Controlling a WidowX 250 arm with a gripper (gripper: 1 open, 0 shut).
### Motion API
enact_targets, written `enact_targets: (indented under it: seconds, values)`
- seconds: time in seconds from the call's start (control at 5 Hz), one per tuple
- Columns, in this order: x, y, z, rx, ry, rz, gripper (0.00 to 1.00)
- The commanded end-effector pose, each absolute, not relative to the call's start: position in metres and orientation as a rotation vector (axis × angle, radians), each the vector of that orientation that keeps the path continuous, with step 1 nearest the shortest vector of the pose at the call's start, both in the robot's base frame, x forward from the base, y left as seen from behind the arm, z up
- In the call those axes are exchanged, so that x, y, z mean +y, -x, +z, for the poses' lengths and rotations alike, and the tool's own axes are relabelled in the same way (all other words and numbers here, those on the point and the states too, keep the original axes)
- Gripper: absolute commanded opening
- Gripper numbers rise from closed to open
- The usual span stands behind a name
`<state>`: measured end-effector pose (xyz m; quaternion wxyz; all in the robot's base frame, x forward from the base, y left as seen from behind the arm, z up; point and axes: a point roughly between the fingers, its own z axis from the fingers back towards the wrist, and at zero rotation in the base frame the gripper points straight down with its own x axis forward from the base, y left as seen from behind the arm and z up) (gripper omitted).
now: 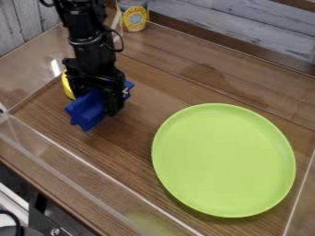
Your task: Remove the blue object from inside the green plate and put it on the table
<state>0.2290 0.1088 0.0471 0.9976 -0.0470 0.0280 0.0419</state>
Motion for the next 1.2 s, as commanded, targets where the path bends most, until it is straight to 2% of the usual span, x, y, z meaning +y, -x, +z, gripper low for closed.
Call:
enact_targets:
  seconds: [0.0, 1.0]
  values:
    - [0.1151, -0.2268, 0.0517, 0.048, 0.083, 0.103, 1.00]
    - [0.1147, -0.2195, 0.0460, 0.096, 0.081, 0.130, 1.00]
